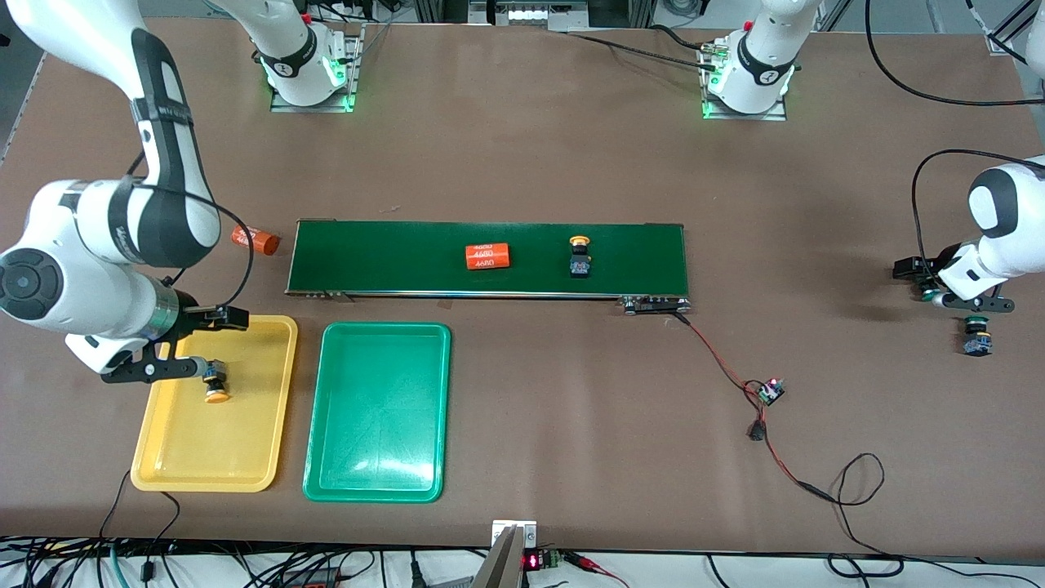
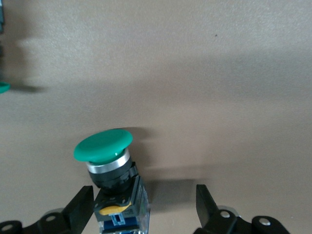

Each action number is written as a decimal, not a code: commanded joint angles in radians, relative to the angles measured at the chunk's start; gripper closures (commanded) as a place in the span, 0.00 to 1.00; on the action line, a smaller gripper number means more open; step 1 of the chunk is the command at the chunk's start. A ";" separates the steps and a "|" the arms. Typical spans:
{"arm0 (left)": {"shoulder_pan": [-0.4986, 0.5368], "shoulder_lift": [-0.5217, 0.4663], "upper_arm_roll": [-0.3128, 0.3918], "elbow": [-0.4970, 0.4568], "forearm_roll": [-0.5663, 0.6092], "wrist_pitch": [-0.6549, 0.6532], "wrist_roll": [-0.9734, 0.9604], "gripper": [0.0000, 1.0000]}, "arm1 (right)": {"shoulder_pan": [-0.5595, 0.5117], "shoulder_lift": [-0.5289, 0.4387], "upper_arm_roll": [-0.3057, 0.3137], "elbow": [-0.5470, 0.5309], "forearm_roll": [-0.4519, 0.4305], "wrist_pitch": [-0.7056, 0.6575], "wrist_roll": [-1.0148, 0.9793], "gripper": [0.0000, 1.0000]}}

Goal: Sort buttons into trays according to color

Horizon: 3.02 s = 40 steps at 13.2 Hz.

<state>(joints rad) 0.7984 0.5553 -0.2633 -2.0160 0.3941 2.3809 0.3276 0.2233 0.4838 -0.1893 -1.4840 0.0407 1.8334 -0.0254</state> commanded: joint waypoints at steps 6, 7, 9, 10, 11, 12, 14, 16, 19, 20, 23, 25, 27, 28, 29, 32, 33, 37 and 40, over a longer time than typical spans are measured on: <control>0.004 -0.003 0.022 -0.003 0.026 -0.005 0.091 0.66 | -0.050 -0.157 0.059 0.022 0.036 -0.176 0.108 0.00; 0.004 -0.003 0.024 -0.003 0.026 -0.005 0.093 0.83 | -0.086 -0.177 0.108 0.022 0.036 -0.192 0.122 0.00; 0.002 0.000 0.024 -0.003 0.026 -0.005 0.093 1.00 | -0.119 -0.205 0.142 0.022 0.036 -0.201 0.134 0.00; 0.002 0.000 0.024 -0.003 0.028 -0.005 0.108 1.00 | -0.131 -0.218 0.143 0.022 0.034 -0.216 0.134 0.00; 0.002 0.000 0.024 -0.003 0.028 -0.005 0.144 1.00 | -0.137 -0.237 0.146 0.022 0.034 -0.235 0.134 0.00; 0.001 -0.005 0.022 -0.001 0.028 -0.005 0.154 1.00 | -0.156 -0.247 0.152 0.022 0.034 -0.243 0.131 0.00; -0.005 -0.017 0.022 -0.001 0.029 -0.005 0.163 1.00 | -0.194 -0.275 0.185 0.021 0.033 -0.256 0.124 0.00; -0.034 -0.056 0.015 -0.003 0.028 -0.040 0.154 1.00 | -0.217 -0.283 0.218 0.018 0.031 -0.252 0.124 0.00; -0.085 -0.132 0.002 0.002 0.008 -0.153 0.149 1.00 | -0.220 -0.283 0.263 0.011 0.030 -0.238 0.134 0.00; -0.100 -0.153 -0.023 0.002 -0.010 -0.196 0.131 1.00 | -0.220 -0.280 0.263 0.004 0.030 -0.234 0.134 0.00; -0.155 -0.184 -0.062 0.003 -0.052 -0.229 0.087 1.00 | -0.216 -0.277 0.264 -0.019 0.031 -0.201 0.133 0.00; -0.177 -0.190 -0.100 -0.001 -0.098 -0.239 0.059 1.00 | -0.214 -0.274 0.265 -0.025 0.034 -0.183 0.131 0.00; -0.198 -0.204 -0.154 0.000 -0.101 -0.262 0.005 1.00 | -0.211 -0.269 0.265 -0.025 0.031 -0.178 0.136 0.00; -0.232 -0.205 -0.156 -0.001 -0.124 -0.270 -0.001 1.00 | -0.203 -0.269 0.265 -0.025 0.027 -0.177 0.139 0.00; -0.273 -0.209 -0.156 -0.003 -0.151 -0.279 -0.007 1.00 | -0.197 -0.269 0.263 -0.024 0.022 -0.178 0.142 0.00; -0.321 -0.224 -0.262 -0.007 -0.202 -0.354 -0.160 1.00 | -0.187 -0.269 0.263 -0.021 0.019 -0.177 0.142 0.00; -0.323 -0.227 -0.299 -0.009 -0.207 -0.353 -0.212 1.00 | -0.188 -0.269 0.263 -0.018 0.019 -0.180 0.142 0.00; -0.442 -0.245 -0.338 -0.009 -0.366 -0.351 -0.367 1.00 | -0.188 -0.254 0.263 -0.009 0.019 -0.181 0.142 0.00; -0.533 -0.236 -0.338 -0.010 -0.396 -0.296 -0.502 1.00 | -0.183 -0.254 0.263 -0.009 0.025 -0.180 0.143 0.00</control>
<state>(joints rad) 0.3088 0.3420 -0.6115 -2.0092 0.0295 2.0526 -0.1144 0.0367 0.2259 0.0670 -1.5035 0.0636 1.6511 0.0997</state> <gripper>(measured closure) 0.665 0.000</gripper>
